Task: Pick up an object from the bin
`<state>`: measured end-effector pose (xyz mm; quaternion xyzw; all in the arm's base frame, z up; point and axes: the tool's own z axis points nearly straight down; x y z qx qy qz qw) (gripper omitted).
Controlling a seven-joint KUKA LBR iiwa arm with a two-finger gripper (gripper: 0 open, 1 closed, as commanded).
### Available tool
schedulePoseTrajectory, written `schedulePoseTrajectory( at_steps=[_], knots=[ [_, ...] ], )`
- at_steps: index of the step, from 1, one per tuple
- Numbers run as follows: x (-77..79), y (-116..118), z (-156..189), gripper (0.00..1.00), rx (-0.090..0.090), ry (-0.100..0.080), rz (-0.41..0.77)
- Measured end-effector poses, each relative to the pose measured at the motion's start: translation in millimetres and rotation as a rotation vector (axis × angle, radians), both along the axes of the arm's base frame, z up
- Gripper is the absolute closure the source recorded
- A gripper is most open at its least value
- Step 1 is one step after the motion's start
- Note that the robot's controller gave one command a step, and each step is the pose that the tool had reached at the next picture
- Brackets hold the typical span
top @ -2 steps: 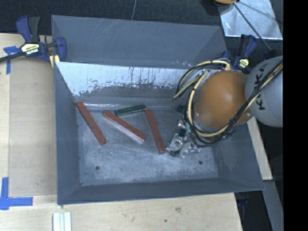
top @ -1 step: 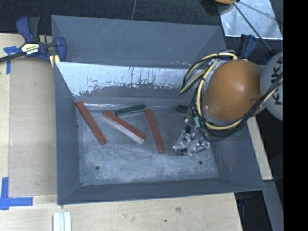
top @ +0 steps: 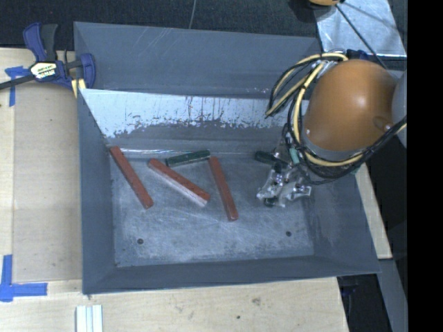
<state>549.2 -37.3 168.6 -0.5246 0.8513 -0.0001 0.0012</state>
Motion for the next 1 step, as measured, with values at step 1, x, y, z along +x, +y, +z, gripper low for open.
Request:
schedulePoseTrajectory(
  at_steps=[1],
  knots=[
    [-6.7, 3.6, 90.0, 1.0, 0.0, 0.001, -0.028]
  ],
)
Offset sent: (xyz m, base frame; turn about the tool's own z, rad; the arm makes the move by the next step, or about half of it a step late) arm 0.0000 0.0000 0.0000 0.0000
